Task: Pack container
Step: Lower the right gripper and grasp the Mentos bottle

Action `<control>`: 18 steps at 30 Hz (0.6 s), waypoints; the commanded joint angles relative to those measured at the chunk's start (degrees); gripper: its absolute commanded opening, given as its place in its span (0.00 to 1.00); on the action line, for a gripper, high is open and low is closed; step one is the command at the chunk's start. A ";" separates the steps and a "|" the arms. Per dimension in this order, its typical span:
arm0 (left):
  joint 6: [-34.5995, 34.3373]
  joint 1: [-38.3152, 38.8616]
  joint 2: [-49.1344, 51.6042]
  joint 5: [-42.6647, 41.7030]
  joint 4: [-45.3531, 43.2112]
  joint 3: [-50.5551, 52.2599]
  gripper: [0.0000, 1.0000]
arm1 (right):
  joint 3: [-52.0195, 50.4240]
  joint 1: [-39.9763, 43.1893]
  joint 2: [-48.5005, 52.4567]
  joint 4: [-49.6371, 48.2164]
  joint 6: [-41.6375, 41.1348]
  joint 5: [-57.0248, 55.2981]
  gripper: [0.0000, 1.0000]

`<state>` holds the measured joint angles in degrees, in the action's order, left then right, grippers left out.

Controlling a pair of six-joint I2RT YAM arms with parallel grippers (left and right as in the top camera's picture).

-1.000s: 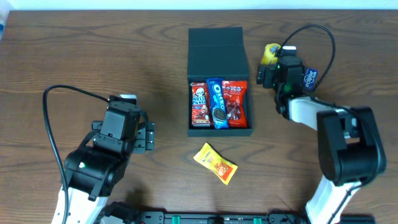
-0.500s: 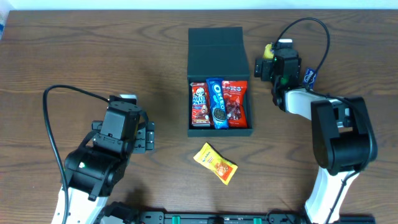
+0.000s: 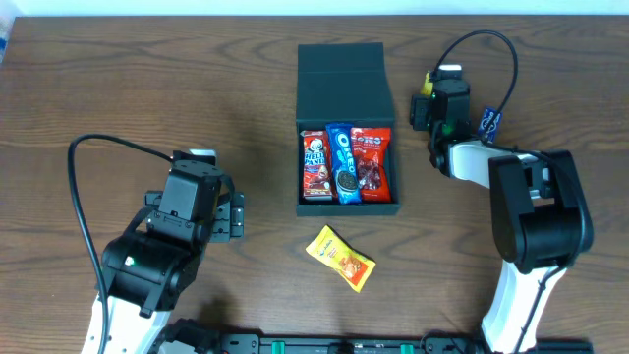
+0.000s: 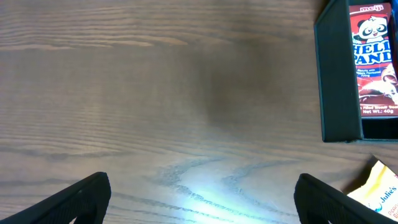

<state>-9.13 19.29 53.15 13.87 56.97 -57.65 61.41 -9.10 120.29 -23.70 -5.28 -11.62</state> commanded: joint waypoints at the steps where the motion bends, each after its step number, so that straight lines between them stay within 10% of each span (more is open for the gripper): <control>1: 0.35 -0.24 0.09 0.02 0.15 0.07 0.95 | 0.79 0.83 0.72 -0.11 0.26 -0.90 0.58; 18: 0.35 -0.24 0.09 0.02 0.15 0.07 0.95 | 0.79 0.83 0.74 -0.04 0.24 -1.07 0.39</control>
<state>-9.13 19.29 53.15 13.87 56.97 -57.65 61.41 -9.10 120.29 -23.73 -5.34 -11.68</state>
